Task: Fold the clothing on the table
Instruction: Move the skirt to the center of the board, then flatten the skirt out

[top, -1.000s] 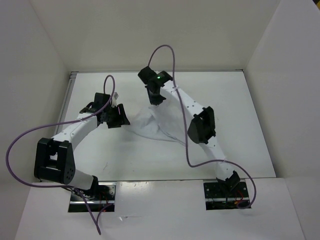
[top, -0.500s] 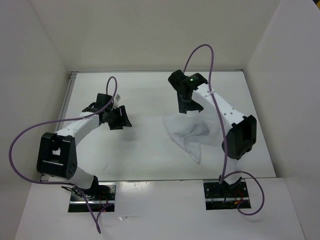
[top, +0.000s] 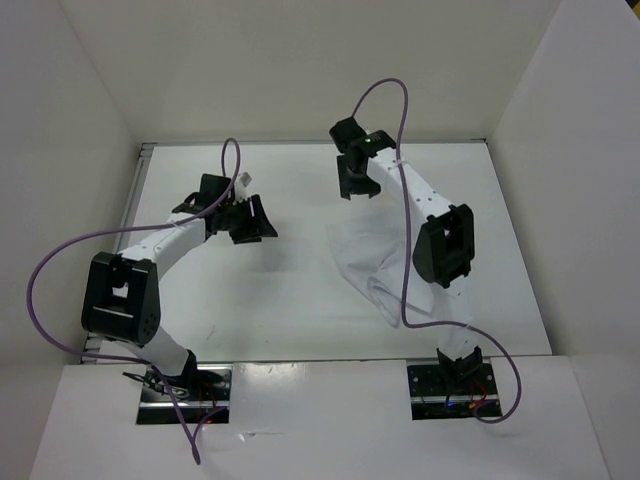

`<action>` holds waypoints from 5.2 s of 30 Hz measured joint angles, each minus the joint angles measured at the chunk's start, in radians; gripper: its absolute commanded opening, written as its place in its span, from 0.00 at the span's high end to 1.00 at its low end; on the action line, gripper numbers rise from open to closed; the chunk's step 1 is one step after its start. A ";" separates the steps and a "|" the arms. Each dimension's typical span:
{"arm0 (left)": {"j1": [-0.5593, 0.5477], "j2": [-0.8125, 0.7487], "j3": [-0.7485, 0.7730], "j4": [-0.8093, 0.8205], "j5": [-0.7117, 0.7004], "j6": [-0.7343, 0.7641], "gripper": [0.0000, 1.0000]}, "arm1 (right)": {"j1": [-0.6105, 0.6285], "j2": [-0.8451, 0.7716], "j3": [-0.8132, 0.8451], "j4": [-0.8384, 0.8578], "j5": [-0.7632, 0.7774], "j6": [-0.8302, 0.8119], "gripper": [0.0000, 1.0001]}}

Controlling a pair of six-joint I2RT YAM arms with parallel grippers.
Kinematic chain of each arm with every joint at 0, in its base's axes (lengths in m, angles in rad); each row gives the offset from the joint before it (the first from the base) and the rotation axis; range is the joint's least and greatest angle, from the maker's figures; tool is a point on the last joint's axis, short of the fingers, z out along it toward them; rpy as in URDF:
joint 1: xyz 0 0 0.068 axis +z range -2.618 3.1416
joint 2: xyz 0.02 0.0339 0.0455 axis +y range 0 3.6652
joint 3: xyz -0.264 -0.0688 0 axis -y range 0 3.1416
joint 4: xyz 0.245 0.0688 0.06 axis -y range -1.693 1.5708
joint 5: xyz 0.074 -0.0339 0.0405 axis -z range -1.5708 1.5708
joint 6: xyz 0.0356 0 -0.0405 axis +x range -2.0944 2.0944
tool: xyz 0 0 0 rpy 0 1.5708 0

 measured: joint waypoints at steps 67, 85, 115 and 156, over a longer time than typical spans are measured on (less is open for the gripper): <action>0.233 -0.100 0.017 -0.062 0.035 0.030 0.34 | 0.134 -0.323 0.295 -0.013 -0.447 -0.023 1.00; 0.260 -0.132 -0.011 -0.085 0.126 0.059 0.37 | -0.187 -0.206 -0.792 0.172 -0.404 0.035 1.00; -0.333 0.103 0.127 -0.166 -0.037 0.036 0.41 | -0.187 -0.244 -0.677 0.204 -0.317 0.041 1.00; -0.087 0.263 0.380 0.092 -0.114 -0.318 0.45 | -0.187 -0.291 -0.702 0.209 -0.355 0.037 1.00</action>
